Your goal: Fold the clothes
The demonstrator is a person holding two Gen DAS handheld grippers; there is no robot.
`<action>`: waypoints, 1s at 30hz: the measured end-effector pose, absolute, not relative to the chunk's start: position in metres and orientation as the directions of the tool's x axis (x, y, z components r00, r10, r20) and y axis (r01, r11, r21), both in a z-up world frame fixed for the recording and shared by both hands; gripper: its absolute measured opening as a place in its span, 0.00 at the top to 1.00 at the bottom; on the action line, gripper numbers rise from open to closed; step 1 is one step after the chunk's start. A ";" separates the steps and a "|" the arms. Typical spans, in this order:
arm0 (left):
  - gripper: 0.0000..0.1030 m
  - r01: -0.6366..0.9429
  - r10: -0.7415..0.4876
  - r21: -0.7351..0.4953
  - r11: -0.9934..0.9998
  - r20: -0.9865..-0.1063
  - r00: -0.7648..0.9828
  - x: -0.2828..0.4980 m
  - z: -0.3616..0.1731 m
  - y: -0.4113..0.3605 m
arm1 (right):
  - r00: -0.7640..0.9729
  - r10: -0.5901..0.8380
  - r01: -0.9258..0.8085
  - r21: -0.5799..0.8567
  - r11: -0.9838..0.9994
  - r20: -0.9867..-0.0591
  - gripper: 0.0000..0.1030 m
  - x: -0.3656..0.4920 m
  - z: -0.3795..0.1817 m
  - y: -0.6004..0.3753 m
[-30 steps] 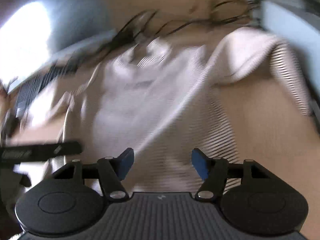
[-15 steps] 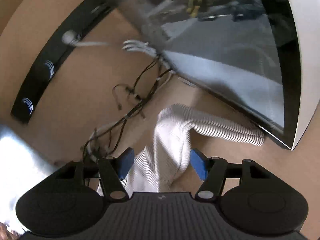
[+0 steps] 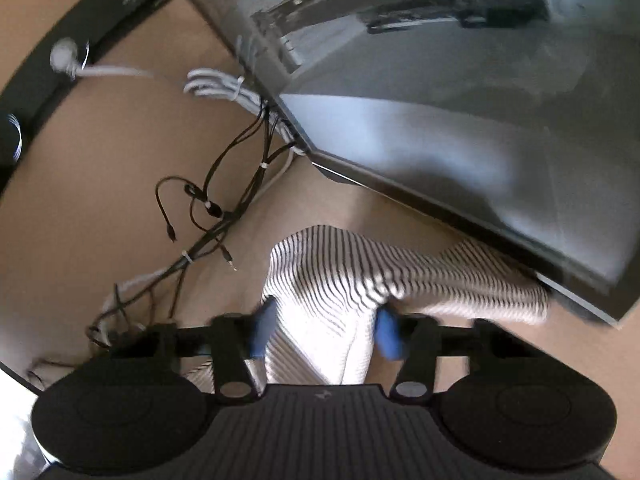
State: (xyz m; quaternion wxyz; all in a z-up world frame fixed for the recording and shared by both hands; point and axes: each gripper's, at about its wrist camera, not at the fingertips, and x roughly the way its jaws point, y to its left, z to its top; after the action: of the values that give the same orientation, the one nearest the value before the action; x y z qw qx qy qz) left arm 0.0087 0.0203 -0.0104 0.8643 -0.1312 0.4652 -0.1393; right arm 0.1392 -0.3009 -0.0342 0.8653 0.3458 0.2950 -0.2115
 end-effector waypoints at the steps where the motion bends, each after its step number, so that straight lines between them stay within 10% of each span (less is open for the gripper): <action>1: 0.00 0.114 -0.364 -0.360 0.926 -0.768 0.527 0.010 -0.012 0.021 | 0.738 -0.161 0.555 0.453 0.697 -0.656 0.89 0.143 -0.034 -0.300; 13: 0.00 0.134 -0.408 -0.399 0.907 -0.760 0.506 0.023 -0.018 0.015 | 0.932 -0.036 0.103 0.169 0.980 -0.360 0.92 0.121 0.056 -0.223; 30: 0.00 0.140 -0.417 -0.402 0.905 -0.766 0.489 0.022 -0.023 0.014 | 0.920 -0.209 0.210 -0.035 0.977 -0.331 0.92 0.099 0.057 -0.231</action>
State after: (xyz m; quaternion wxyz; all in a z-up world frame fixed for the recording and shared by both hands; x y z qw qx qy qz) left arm 0.0217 0.0142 -0.0235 0.8507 -0.1443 0.4783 -0.1637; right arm 0.0988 -0.2312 0.0568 0.9798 0.0006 0.1687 -0.1069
